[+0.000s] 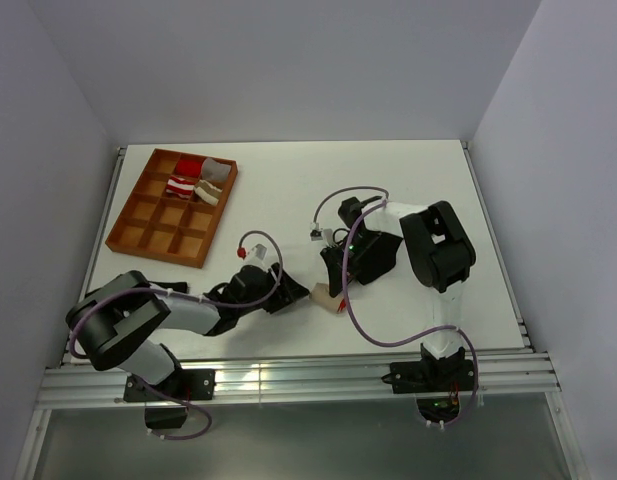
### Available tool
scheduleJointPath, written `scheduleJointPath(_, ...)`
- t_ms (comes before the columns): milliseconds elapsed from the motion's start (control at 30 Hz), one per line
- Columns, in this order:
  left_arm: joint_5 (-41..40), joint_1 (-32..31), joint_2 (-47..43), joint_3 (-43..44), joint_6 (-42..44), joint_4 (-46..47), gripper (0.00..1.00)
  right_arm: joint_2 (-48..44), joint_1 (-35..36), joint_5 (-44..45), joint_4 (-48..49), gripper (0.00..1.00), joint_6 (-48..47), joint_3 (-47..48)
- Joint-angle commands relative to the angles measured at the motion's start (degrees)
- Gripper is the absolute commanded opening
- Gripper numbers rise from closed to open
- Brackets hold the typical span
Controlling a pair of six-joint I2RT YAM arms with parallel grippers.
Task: Roll the socks
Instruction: Pick up the sock at the center of the board.
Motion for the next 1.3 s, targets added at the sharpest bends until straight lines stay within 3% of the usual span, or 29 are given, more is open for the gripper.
scheduleJointPath(0,-6.69,-4.95,1.58,-2.42,-12.0,7.42,0.61,-0.49,-0.23,7.3,5.45,0.0,-0.45,-1.26)
scheduleJointPath(167,-13.89,-13.13,8.52,-2.6,-21.07,16.48,0.61,-1.46,-0.23,7.04,5.88,0.0,-0.1,-1.78)
scheduleJointPath(333,-19.09,-17.18,12.84,-1.9,-29.6,18.08,0.6,-1.55,-0.41,6.69,5.89,0.0,0.08,-2.31)
scheduleJointPath(533,-26.21,-20.34,12.67,2.76,-35.58,3.15,0.6,-0.76,-0.67,5.2,4.92,0.0,-0.53,-1.88)
scheduleJointPath(733,-29.11,-20.96,14.42,4.96,-39.01,-2.57,0.56,1.09,-0.67,1.69,1.24,0.0,-2.2,-0.21)
scheduleJointPath(1267,-30.34,-21.22,21.1,6.81,-42.53,-1.79,0.48,8.91,-1.29,-8.52,-16.52,0.0,-16.44,5.16)
